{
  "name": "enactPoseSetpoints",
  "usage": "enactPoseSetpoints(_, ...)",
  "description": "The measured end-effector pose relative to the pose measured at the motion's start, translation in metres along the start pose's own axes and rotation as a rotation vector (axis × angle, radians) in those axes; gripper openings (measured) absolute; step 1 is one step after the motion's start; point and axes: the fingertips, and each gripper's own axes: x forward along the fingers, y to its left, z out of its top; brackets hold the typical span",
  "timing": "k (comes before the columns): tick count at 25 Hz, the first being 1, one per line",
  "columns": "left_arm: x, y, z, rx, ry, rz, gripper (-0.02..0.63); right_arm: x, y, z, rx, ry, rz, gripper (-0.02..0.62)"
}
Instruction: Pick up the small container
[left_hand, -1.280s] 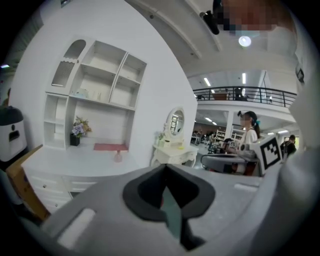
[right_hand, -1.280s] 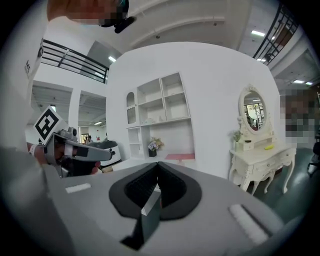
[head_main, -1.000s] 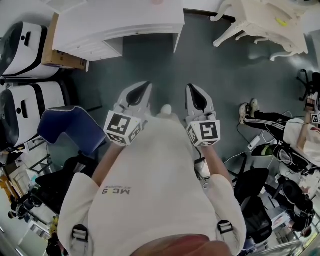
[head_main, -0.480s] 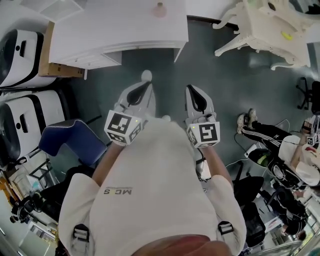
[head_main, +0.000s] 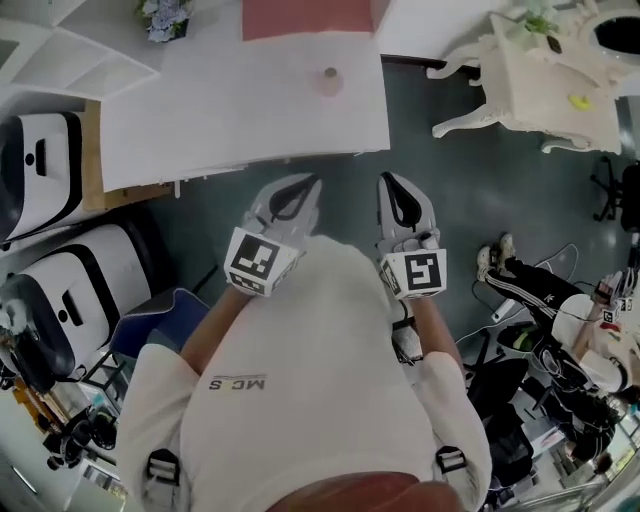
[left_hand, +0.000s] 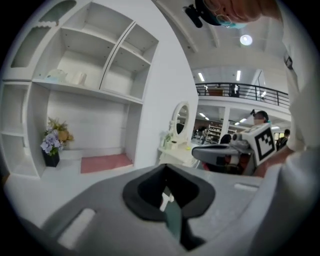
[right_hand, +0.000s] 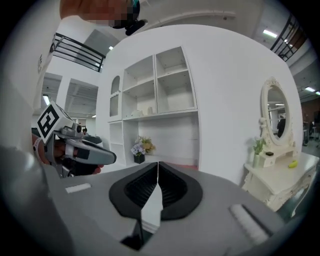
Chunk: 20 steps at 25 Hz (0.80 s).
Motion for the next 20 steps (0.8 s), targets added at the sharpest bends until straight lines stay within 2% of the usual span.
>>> enactPoseSetpoints(7, 0.054, 0.085, 0.021, 0.003, 0.023, -0.056, 0.001, 0.089, -0.030, 0.010, 0.021, 0.010, -0.046, -0.003)
enactPoseSetpoints(11, 0.073, 0.116, 0.033, 0.007, 0.013, -0.036, 0.000, 0.111, -0.038, 0.010, 0.010, 0.026, -0.036, -0.002)
enactPoseSetpoints(16, 0.095, 0.142, 0.025, 0.000, 0.037, 0.005, 0.002, 0.133, -0.049, 0.015, 0.022, 0.003, -0.013, 0.000)
enactPoseSetpoints(20, 0.107, 0.155, 0.021, 0.005, 0.038, 0.020, 0.002, 0.144, -0.050, -0.002, 0.022, 0.048, 0.030, 0.000)
